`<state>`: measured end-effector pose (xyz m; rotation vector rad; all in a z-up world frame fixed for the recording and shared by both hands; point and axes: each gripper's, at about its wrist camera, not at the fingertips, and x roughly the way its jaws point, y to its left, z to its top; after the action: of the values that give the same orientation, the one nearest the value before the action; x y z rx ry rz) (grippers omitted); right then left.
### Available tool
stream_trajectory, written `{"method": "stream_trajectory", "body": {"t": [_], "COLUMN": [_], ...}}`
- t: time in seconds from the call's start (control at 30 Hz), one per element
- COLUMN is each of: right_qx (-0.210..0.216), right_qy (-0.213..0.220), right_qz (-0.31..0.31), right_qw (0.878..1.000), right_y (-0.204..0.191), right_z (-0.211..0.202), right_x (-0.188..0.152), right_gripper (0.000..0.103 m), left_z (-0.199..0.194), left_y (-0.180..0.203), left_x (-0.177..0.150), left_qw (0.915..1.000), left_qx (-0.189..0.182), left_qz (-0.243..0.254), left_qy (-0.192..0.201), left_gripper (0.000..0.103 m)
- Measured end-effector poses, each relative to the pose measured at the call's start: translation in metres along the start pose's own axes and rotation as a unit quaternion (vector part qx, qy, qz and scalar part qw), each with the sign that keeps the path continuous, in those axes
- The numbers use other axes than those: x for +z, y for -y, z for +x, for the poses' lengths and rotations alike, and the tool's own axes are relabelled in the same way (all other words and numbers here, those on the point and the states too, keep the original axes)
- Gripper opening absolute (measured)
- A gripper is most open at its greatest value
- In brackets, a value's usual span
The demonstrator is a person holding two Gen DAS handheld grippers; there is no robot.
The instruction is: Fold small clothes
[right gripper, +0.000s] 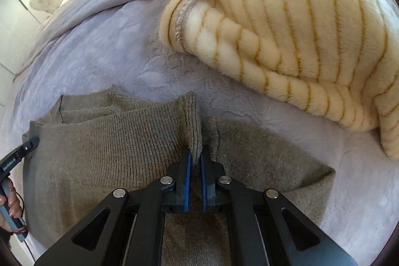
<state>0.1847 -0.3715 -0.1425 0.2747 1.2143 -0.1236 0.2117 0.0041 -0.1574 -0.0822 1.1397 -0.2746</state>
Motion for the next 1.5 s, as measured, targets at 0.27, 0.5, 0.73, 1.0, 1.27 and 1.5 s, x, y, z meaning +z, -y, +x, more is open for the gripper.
{"method": "stream_trajectory", "body": {"t": [0.27,0.5,0.73,1.0,1.27,1.5], "right_qx": [-0.02,0.056,0.134,0.174,0.133,0.074], "right_qy": [0.002,-0.03,-0.081,-0.137,-0.159,-0.127], "right_qz": [0.075,0.13,0.179,0.184,0.22,0.193], "right_qw": [0.997,0.989,0.971,0.958,0.953,0.97], "right_y": [0.031,0.068,0.102,0.094,0.111,0.091], "right_z": [-0.022,-0.057,-0.076,-0.061,-0.05,-0.078], "right_x": [-0.012,-0.062,-0.123,-0.158,-0.186,-0.177], "right_gripper": [0.035,0.052,0.053,0.006,0.006,0.009], "left_z": [-0.026,-0.048,-0.062,-0.072,-0.08,-0.086], "left_y": [-0.018,-0.051,-0.064,-0.05,-0.036,-0.041], "left_x": [0.001,-0.028,-0.087,-0.113,-0.121,-0.13], "left_qw": [0.9982,0.9972,0.993,0.9924,0.9938,0.9932], "left_qx": [0.061,0.057,0.04,0.03,0.029,0.036], "left_qz": [-0.001,-0.038,-0.069,-0.062,-0.035,-0.04], "left_qy": [0.004,-0.029,-0.087,-0.102,-0.101,-0.103], "left_gripper": [0.007,0.007,0.007,0.007,0.007,0.008]}}
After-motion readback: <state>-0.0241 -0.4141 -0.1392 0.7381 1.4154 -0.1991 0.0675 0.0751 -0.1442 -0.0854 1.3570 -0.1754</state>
